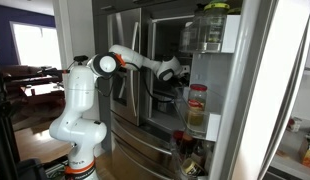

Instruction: Put the cup inside the fridge

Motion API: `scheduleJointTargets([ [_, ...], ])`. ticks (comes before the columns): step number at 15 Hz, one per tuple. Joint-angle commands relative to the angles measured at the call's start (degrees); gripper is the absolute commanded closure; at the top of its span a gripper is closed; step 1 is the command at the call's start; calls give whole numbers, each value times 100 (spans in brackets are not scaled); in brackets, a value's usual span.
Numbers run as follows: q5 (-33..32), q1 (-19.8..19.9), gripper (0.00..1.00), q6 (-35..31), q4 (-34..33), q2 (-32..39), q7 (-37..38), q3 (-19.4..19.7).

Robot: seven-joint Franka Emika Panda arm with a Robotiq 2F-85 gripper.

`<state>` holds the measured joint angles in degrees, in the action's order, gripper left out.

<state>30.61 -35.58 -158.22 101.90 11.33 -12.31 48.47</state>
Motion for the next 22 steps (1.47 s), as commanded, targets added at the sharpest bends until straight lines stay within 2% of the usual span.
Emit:
scheduleJointTargets([
  [1,-688,-321,0,847,-1,-316,680,254],
  [2,-838,-371,0,1045,-10,-354,818,274],
  [3,-1488,697,0,1137,7,-655,1219,-964],
  [4,-1695,845,0,1277,11,-723,1359,-1178],
  [6,-2058,1508,0,1508,110,-970,1616,-2044],
  [7,-2403,1819,0,1598,179,-1074,1774,-2393],
  [9,-2591,2385,0,1751,348,-1317,1829,-3001],
  [12,-2765,2953,0,2044,558,-1604,1911,-3547],
  [14,-2737,3211,0,2231,731,-1833,1755,-3772],
  [22,-2987,3743,0,2230,1601,-2964,1726,-4254],
])
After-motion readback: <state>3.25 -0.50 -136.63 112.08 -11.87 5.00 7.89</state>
